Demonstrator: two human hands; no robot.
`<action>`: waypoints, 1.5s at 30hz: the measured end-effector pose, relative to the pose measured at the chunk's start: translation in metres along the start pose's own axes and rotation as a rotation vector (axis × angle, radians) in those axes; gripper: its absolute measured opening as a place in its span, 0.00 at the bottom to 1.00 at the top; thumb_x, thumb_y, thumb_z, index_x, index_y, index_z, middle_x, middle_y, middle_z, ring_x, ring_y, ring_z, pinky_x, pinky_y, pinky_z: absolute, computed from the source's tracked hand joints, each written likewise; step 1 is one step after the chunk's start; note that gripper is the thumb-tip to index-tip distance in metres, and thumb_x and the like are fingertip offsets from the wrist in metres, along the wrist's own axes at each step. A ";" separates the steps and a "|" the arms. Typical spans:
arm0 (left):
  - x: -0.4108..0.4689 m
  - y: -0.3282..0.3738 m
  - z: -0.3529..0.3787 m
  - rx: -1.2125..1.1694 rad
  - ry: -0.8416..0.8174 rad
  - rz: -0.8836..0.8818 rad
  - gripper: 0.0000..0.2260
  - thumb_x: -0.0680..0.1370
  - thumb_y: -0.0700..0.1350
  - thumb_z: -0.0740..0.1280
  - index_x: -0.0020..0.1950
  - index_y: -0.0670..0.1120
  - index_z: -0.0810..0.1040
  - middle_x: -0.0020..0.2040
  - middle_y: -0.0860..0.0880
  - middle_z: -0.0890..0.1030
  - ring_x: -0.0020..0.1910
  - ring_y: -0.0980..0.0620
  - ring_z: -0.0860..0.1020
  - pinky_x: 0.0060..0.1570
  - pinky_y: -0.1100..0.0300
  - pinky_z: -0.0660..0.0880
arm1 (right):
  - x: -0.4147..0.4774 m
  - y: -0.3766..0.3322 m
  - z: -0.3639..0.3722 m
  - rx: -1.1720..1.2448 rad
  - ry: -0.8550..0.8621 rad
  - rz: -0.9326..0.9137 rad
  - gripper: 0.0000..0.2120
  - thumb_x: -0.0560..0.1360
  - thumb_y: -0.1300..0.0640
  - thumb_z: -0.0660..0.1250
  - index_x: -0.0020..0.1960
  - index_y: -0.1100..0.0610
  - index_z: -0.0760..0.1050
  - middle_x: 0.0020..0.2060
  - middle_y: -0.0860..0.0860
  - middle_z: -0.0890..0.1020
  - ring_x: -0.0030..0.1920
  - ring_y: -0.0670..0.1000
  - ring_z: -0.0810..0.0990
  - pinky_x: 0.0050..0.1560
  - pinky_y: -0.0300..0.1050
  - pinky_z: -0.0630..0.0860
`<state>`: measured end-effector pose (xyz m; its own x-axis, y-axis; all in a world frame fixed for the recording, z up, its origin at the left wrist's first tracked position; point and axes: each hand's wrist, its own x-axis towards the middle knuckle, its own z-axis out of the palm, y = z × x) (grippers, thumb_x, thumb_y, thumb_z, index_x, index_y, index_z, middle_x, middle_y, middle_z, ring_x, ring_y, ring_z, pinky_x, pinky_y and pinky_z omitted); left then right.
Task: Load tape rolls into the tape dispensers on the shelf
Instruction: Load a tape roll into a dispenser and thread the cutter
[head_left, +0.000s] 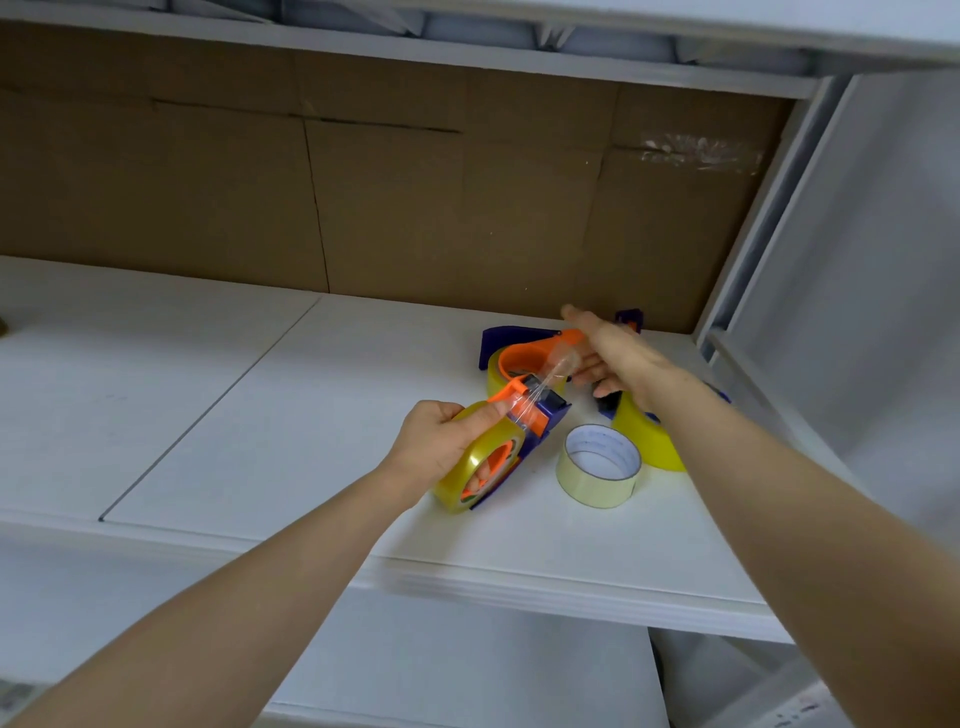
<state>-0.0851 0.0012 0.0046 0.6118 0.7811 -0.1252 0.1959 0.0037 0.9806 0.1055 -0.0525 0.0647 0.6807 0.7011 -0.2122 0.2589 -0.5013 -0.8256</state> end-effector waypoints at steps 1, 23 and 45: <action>0.000 0.000 0.000 -0.004 -0.004 -0.002 0.15 0.73 0.55 0.69 0.36 0.43 0.78 0.24 0.51 0.81 0.22 0.56 0.77 0.26 0.65 0.76 | -0.003 0.004 0.002 0.001 -0.046 -0.028 0.22 0.73 0.39 0.62 0.50 0.58 0.77 0.42 0.54 0.83 0.42 0.52 0.80 0.35 0.42 0.71; 0.004 -0.004 0.004 0.094 0.063 0.006 0.25 0.72 0.58 0.68 0.45 0.35 0.80 0.38 0.37 0.82 0.32 0.45 0.79 0.47 0.46 0.79 | -0.004 0.014 0.035 -0.371 0.322 -0.413 0.13 0.79 0.56 0.57 0.55 0.58 0.78 0.48 0.58 0.82 0.44 0.56 0.78 0.41 0.45 0.73; 0.002 -0.004 -0.010 -0.106 -0.127 -0.039 0.09 0.77 0.43 0.64 0.40 0.40 0.77 0.26 0.47 0.81 0.24 0.51 0.78 0.28 0.64 0.77 | 0.007 0.030 0.045 -0.444 0.429 -0.420 0.16 0.81 0.51 0.53 0.63 0.54 0.73 0.52 0.58 0.82 0.52 0.59 0.80 0.43 0.46 0.74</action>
<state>-0.0923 0.0088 0.0021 0.6984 0.6940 -0.1749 0.1434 0.1037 0.9842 0.0872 -0.0403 0.0146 0.6476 0.6651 0.3718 0.7465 -0.4561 -0.4844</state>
